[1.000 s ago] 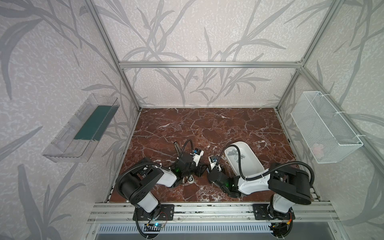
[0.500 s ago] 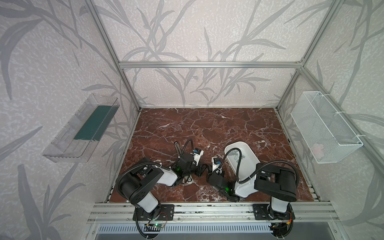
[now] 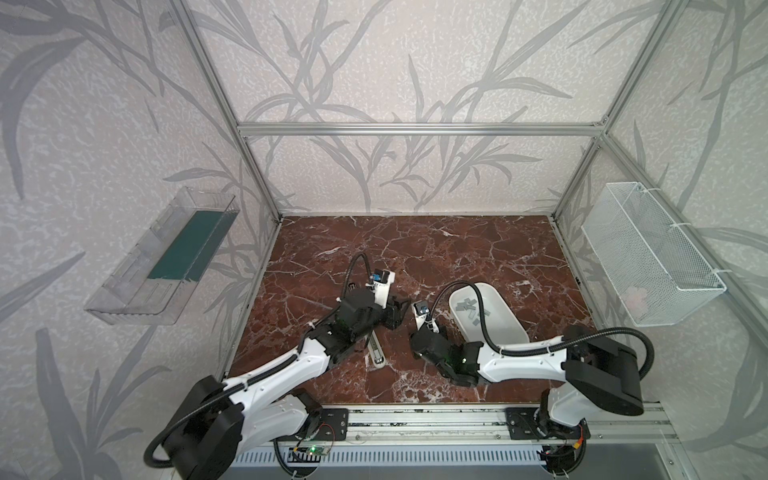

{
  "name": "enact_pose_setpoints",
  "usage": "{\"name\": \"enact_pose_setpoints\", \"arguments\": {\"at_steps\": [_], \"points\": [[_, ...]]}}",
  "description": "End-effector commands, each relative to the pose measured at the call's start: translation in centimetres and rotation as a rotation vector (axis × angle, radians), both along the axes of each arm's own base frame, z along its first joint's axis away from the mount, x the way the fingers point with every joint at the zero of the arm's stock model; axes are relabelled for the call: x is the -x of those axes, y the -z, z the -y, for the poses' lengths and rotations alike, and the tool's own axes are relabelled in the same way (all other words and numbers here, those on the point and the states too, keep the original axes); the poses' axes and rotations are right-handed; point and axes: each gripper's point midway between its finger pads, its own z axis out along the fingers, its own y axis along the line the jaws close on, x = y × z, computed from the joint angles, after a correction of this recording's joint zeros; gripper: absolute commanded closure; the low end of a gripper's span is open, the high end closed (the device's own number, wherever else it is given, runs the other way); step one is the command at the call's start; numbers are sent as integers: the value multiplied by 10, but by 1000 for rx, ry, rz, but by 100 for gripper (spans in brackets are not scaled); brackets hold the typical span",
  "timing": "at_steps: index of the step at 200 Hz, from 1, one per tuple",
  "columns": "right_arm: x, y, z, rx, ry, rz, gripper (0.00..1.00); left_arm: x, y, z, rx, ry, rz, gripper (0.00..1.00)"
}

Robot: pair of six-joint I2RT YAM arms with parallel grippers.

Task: Load the staples into the stapler

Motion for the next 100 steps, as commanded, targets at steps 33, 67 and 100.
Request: {"name": "enact_pose_setpoints", "arguments": {"at_steps": [33,67,100], "points": [[31,-8,-41,29,-236,-20,43,17,59,-138,21,-515,-171,35],[60,10,-84,22,-377,-53,31,21,75,-166,151,-617,-212,32],[67,30,-104,15,-409,-88,30,10,82,-171,220,-620,-250,28]]}}
